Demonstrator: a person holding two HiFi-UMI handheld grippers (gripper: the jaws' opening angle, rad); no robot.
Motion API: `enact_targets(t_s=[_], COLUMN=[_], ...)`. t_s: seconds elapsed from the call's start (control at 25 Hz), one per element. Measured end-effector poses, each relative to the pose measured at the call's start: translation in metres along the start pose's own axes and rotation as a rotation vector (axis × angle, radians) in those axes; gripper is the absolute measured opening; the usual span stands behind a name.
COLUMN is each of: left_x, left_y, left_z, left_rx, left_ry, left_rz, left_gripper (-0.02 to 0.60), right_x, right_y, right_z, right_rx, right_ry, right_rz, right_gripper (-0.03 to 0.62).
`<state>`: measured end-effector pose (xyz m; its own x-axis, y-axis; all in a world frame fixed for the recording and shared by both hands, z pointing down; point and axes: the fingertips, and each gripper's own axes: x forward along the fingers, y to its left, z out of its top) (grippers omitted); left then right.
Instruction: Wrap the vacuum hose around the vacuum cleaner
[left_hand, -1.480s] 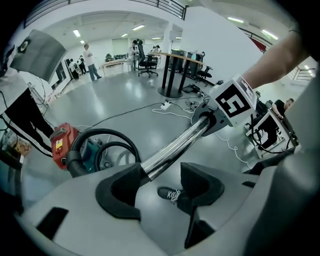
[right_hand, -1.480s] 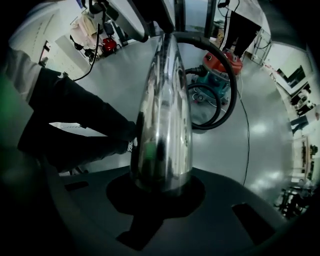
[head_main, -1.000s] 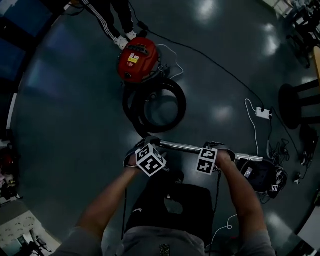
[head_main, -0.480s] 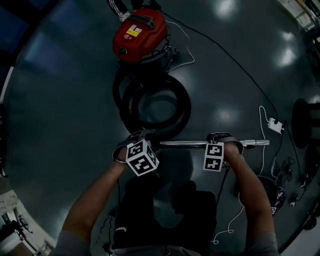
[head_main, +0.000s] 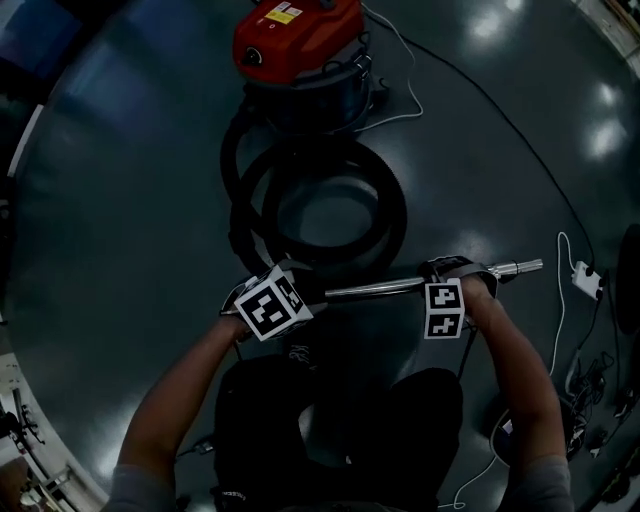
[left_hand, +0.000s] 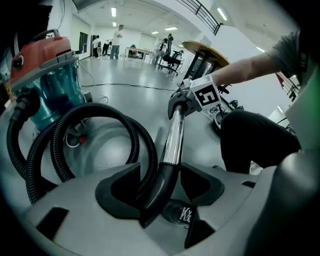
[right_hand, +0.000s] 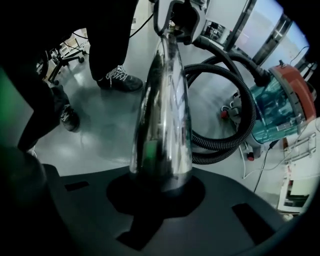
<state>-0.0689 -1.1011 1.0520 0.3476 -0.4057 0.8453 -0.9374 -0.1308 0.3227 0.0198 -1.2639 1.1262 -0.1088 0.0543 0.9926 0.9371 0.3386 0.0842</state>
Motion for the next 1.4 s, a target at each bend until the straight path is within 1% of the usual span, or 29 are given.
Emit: enact_targets(t_s=[0.12, 0.24, 0.36, 0.44, 0.6, 0.72, 1.0, 1.28, 1.4], left_x=[0.018, 0.040, 0.063, 0.077, 0.101, 0.117, 0.139, 0.157, 0.163], left_y=[0.010, 0.020, 0.030, 0.036, 0.050, 0.061, 0.080, 0.096, 0.098], left_z=[-0.012, -0.027, -0.041, -0.046, -0.047, -0.054, -0.063, -0.075, -0.079], left_rx=[0.027, 0.052, 0.110, 0.135, 0.106, 0.097, 0.138, 0.120, 0.132], left_ry=[0.006, 0.033, 0.068, 0.069, 0.038, 0.053, 0.132, 0.170, 0.195], left_rz=[0.037, 0.063, 0.101, 0.121, 0.142, 0.155, 0.178, 0.187, 0.191], left_gripper=[0.259, 0.259, 0.259, 0.259, 0.258, 0.258, 0.258, 0.252, 0.238], right_x=[0.030, 0.060, 0.084, 0.098, 0.121, 0.136, 0.159, 0.166, 0.167], right_y=[-0.006, -0.013, -0.017, -0.017, -0.019, -0.020, -0.015, -0.017, -0.016], right_z=[0.001, 0.002, -0.002, -0.006, -0.017, -0.019, -0.020, -0.020, -0.021], right_rx=[-0.014, -0.022, -0.012, -0.002, 0.018, 0.035, 0.095, 0.120, 0.115], right_ry=[-0.027, -0.037, -0.033, -0.030, 0.000, 0.016, 0.032, 0.060, 0.078], right_rz=[-0.013, -0.045, -0.061, -0.058, -0.049, -0.035, 0.024, 0.110, 0.134], right_gripper=[0.049, 0.049, 0.049, 0.049, 0.049, 0.049, 0.049, 0.049, 0.049])
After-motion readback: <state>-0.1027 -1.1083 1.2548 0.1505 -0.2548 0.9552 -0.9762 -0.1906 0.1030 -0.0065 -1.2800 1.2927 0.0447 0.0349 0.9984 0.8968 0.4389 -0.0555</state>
